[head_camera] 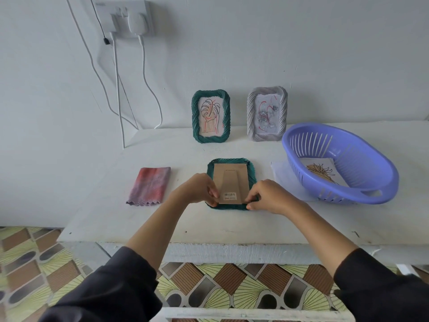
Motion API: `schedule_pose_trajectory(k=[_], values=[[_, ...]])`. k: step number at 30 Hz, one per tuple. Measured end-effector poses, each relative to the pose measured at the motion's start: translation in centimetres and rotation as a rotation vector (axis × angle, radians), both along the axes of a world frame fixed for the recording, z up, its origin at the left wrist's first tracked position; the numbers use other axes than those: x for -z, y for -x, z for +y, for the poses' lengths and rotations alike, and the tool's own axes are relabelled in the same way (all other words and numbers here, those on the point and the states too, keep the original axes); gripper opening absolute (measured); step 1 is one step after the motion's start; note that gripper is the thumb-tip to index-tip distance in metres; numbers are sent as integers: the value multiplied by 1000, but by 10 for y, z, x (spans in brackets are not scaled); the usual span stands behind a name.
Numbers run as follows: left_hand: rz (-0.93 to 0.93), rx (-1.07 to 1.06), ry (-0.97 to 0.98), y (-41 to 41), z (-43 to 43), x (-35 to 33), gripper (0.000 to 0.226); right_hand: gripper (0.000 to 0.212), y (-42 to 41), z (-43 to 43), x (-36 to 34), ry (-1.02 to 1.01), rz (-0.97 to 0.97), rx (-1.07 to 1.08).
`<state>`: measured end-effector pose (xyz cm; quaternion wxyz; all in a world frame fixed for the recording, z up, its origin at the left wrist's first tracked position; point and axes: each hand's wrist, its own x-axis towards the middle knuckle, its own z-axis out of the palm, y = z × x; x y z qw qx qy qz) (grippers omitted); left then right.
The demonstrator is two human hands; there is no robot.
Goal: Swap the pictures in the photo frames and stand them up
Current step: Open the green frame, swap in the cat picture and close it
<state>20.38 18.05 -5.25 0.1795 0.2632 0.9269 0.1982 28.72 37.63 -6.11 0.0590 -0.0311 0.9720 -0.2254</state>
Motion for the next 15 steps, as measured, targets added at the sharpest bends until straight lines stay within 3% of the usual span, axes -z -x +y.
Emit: schedule_pose_trajectory(k=[9, 15], values=[[75, 81, 20, -4, -5, 2, 31, 21, 1, -2, -7, -239, 70, -178], [178, 139, 48, -8, -9, 4, 21, 21, 0, 4, -1, -217, 80, -251]])
